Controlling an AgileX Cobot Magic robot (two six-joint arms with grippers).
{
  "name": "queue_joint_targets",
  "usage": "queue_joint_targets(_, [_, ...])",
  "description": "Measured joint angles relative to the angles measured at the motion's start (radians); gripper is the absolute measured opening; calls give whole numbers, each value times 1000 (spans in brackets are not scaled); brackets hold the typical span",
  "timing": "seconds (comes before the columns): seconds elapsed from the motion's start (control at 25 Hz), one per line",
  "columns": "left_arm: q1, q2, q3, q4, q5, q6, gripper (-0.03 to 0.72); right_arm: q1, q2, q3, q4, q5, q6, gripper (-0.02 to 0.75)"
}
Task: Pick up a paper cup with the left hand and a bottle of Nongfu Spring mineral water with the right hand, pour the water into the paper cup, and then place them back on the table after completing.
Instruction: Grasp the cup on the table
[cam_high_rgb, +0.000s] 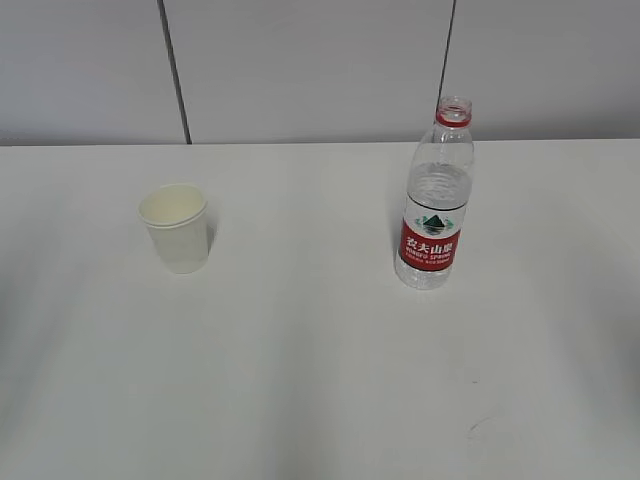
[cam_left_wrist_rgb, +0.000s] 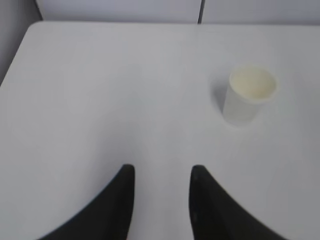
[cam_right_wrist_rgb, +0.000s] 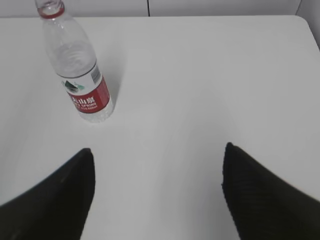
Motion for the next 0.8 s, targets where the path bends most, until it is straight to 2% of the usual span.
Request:
queue_joint_targets(0.2, [-23, 147, 0, 14, -246, 0, 238, 0, 67, 0, 0, -89, 9, 587])
queue_joint_targets(0.48, [-26, 369, 24, 17, -556, 0, 242, 0, 106, 0, -4, -103, 9, 587])
queue_joint_targets(0.8, [-26, 557, 272, -4, -1144, 0, 249, 0, 138, 0, -6, -165, 9, 587])
